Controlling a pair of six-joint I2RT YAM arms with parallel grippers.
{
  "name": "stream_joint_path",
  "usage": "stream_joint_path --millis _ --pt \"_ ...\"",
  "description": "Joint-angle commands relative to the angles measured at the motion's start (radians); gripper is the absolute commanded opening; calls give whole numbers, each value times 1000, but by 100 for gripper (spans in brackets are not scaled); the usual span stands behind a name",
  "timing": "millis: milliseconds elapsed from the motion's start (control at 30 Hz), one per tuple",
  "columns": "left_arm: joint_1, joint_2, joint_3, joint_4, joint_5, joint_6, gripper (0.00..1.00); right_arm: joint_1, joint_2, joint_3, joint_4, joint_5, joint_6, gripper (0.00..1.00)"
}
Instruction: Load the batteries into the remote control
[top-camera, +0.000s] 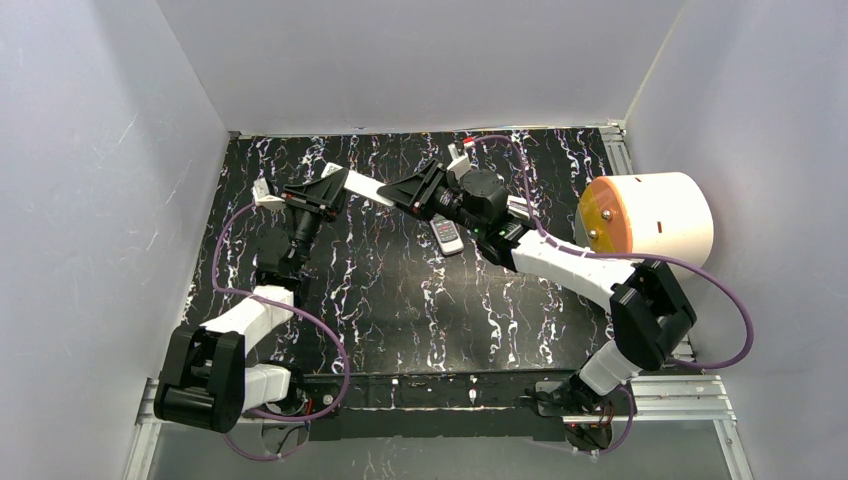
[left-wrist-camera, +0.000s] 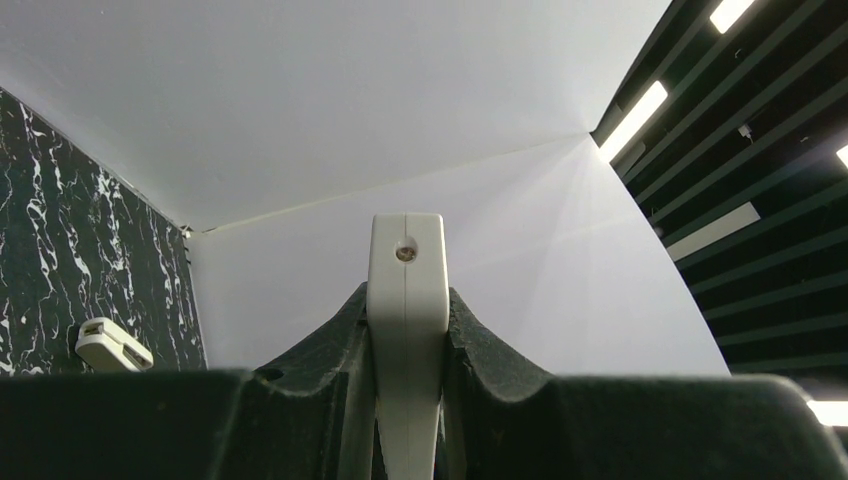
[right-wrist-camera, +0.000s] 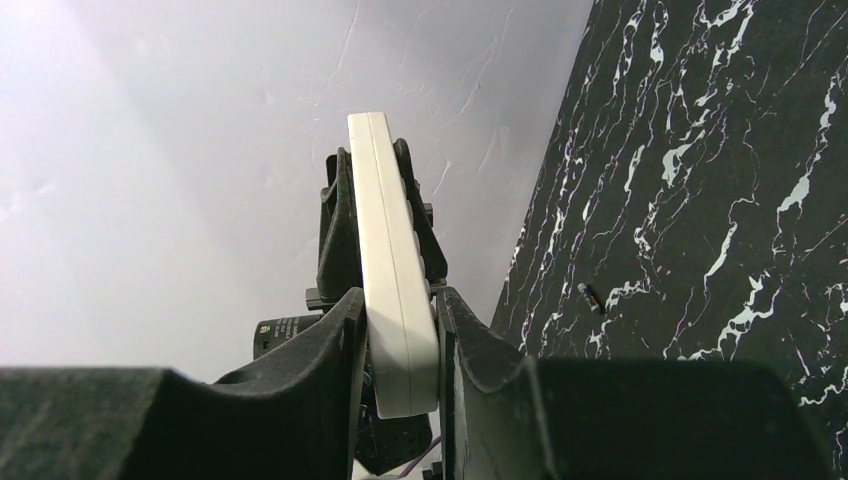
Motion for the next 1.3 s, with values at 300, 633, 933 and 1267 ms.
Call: stream_joint_path --millis 300,633,933,1267 --pt "-111 -66 40 21 407 73 0 31 -6 -18 -68 7 -38 32" --pt "-69 -54 84 -3 465 81 0 -53 -202 -170 -33 -184 -187 73" --pt "-41 -86 115 -79 613 152 0 -114 -217 -127 -84 -570 -375 80" --pt "-41 -78 167 -123 712 195 0 -95 -156 -60 -156 -715 -472 68"
